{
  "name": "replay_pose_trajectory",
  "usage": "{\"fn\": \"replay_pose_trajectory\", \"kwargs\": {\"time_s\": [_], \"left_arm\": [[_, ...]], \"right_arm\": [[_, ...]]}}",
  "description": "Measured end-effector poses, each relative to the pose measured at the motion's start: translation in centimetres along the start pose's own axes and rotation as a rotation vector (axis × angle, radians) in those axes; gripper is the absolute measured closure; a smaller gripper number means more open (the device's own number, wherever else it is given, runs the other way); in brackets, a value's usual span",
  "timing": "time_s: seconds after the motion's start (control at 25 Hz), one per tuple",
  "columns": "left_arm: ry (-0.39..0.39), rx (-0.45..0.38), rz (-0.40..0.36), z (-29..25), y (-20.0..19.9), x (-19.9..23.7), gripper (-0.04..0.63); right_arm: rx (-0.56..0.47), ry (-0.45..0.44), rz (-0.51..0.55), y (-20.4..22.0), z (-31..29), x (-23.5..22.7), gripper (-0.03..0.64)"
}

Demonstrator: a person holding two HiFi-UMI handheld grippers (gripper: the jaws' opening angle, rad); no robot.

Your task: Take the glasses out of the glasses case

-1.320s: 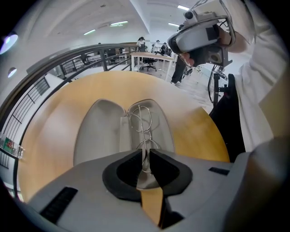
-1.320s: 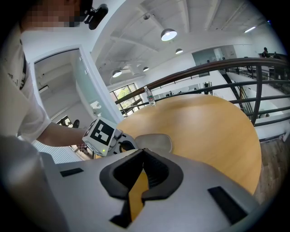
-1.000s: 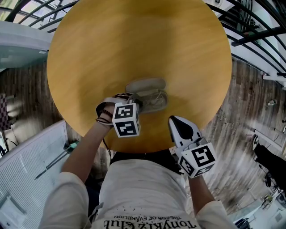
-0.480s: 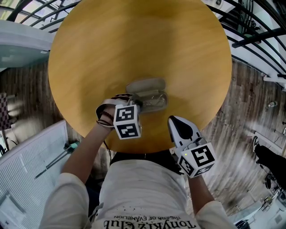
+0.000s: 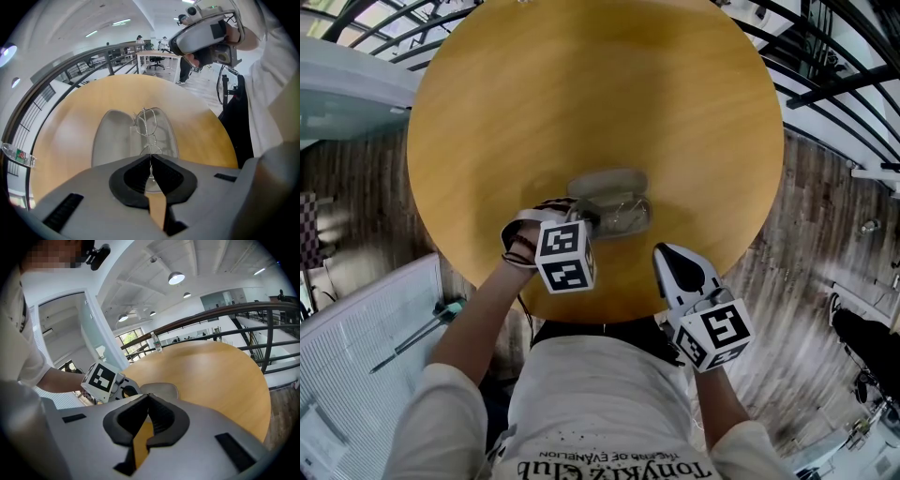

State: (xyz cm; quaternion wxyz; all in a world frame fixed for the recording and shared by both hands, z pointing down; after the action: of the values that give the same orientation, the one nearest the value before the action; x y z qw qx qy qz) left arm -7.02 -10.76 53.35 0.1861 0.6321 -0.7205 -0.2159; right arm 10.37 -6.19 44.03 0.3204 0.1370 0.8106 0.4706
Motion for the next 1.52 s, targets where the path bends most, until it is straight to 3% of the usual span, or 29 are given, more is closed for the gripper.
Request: {"fn": "replay_pose_trajectory", "kwargs": {"time_s": [0.64, 1.24, 1.52], "left_arm": [[-0.101, -0.105, 0.074, 4.7, -1.2, -2.0, 0.56], [-0.331, -0.498, 0.365, 13.8, -3.2, -7.4, 0.56], [-0.423, -0.759, 0.534, 18.1, -4.5, -11.8, 0.56]], "right_arm": [[-0.049, -0.001, 0.071, -1.7, 2.7, 1.7, 0.592], [-0.129, 0.012, 0.149, -4.0, 7.7, 5.1, 0.592], [-0.172, 0.01, 0.187, -5.3, 9.5, 6.9, 0.592]]}}
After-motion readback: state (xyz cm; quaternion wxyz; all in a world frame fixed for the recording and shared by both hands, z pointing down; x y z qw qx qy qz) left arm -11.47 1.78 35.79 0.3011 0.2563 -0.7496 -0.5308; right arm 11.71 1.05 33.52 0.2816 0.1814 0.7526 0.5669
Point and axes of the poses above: the fingertips, and each gripper's own axes: z backward along the fingers, x to its left, y out of its underside, the point moved 9 cm from there along z, backward along the fingers, and after that the axes turned 13 degrees about -x, right-handed, at the moved point
